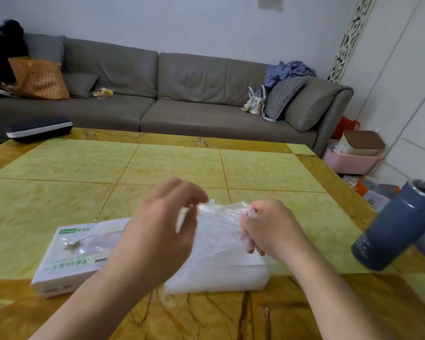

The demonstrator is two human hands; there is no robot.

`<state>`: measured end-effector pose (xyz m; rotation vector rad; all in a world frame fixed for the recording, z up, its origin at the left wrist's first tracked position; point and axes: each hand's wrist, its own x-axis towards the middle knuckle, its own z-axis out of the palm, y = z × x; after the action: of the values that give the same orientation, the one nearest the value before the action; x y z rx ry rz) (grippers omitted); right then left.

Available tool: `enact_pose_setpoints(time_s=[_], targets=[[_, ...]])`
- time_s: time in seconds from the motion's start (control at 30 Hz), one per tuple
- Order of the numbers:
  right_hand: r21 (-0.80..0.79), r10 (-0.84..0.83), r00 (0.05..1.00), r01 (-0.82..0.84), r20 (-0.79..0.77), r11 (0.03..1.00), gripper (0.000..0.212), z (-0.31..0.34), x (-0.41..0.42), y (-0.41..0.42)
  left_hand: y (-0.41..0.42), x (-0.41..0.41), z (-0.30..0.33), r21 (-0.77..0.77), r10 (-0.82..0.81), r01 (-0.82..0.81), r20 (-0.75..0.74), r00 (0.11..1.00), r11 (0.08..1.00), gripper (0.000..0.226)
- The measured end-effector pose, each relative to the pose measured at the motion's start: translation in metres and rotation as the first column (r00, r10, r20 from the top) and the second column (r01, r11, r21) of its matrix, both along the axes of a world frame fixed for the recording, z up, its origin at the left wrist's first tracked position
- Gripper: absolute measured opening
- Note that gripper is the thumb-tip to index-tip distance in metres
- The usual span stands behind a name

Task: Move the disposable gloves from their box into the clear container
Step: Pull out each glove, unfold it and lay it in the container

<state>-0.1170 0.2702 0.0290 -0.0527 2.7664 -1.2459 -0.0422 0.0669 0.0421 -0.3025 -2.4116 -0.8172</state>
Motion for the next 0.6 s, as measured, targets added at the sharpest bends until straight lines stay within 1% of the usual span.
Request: enact_pose_setpoints(time_s=[0.03, 0.07, 0.13, 0.17, 0.23, 0.3, 0.4, 0.47, 0.5, 0.6], targets=[[0.040, 0.007, 1.000, -0.007, -0.001, 0.999, 0.021, -0.001, 0.001, -0.001, 0.009, -0.005, -0.003, -0.054, -0.036, 0.044, 0.139, 0.990, 0.998, 0.020], [0.076, 0.012, 1.000, -0.012, 0.000, 0.997, 0.020, -0.001, 0.002, -0.001, 0.016, -0.012, -0.009, -0.094, -0.037, 0.067, 0.288, 0.957, 0.993, 0.021], [0.118, 0.020, 1.000, -0.020, 0.002, 0.993, 0.017, -0.002, 0.004, 0.000, 0.025, -0.025, -0.025, -0.173, 0.025, 0.087, 0.557, 0.830, 0.981, 0.026], [0.129, 0.022, 1.000, -0.022, 0.000, 0.991, 0.017, -0.003, 0.004, 0.000, 0.027, -0.031, -0.031, -0.196, 0.047, 0.105, 0.642, 0.765, 0.975, 0.029], [0.189, 0.031, 0.999, -0.029, -0.010, 0.982, 0.020, -0.005, 0.003, 0.001, 0.030, -0.039, -0.040, -0.201, 0.049, 0.139, 0.717, 0.696, 0.970, 0.033], [0.256, 0.036, 0.999, -0.029, -0.025, 0.966, 0.024, -0.009, 0.001, 0.000, 0.030, -0.044, -0.041, -0.206, 0.044, 0.167, 0.745, 0.666, 0.964, 0.033], [0.344, 0.026, 0.999, -0.018, -0.019, 0.939, 0.017, -0.012, -0.003, -0.002, 0.027, -0.052, -0.041, -0.193, 0.021, 0.206, 0.777, 0.630, 0.959, 0.026], [0.414, 0.016, 1.000, -0.008, -0.015, 0.910, 0.013, -0.010, -0.003, -0.004, 0.024, -0.057, -0.038, -0.216, 0.025, 0.268, 0.821, 0.571, 0.939, 0.041], [0.454, 0.019, 1.000, -0.007, -0.021, 0.891, 0.013, -0.008, -0.003, -0.005, 0.025, -0.059, -0.036, -0.253, 0.049, 0.303, 0.834, 0.549, 0.919, 0.050], [0.541, 0.028, 0.998, 0.003, -0.050, 0.841, 0.017, -0.003, -0.002, -0.007, 0.028, -0.064, -0.031, -0.349, 0.116, 0.362, 0.839, 0.532, 0.864, 0.065]])
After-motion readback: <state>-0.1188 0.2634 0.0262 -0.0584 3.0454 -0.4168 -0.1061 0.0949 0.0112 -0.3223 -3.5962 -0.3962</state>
